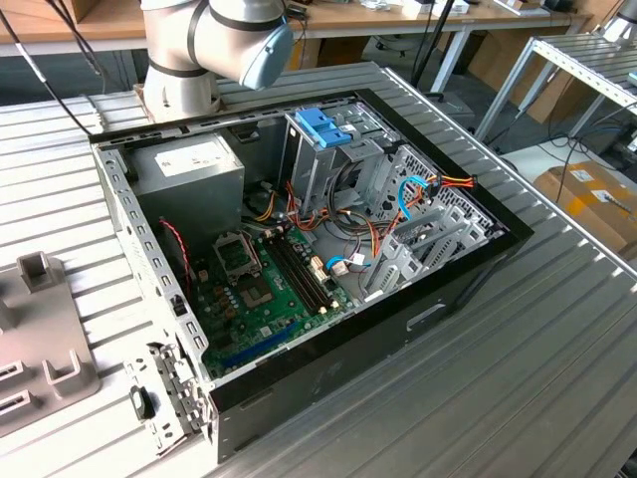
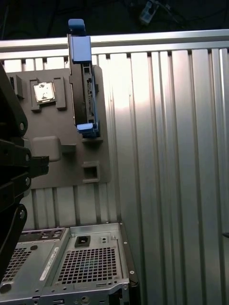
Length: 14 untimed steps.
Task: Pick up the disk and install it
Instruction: 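Reach for the disk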
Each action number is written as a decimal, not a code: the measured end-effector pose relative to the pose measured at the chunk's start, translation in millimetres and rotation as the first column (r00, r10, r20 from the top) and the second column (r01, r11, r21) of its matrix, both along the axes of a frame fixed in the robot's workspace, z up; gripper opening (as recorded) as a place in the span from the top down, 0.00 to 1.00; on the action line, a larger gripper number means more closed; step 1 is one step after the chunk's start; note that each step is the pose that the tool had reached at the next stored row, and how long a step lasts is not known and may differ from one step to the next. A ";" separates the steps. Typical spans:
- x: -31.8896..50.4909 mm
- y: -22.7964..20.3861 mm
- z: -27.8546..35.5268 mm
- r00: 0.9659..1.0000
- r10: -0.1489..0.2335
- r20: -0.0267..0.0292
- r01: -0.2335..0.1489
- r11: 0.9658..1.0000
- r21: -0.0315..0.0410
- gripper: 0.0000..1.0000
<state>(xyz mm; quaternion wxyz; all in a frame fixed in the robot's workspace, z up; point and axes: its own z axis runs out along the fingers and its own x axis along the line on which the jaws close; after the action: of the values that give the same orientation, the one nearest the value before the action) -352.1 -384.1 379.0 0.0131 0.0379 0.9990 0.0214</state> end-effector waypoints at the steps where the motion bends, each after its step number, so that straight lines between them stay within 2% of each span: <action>1: -0.3 0.0 -0.1 1.000 0.000 0.000 0.000 1.000 0.000 0.89; 14: -1.6 0.2 -0.4 1.000 0.000 0.000 0.000 1.000 0.000 0.89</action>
<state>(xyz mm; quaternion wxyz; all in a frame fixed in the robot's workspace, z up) -353.7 -384.0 378.6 0.0131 0.0379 0.9990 0.0213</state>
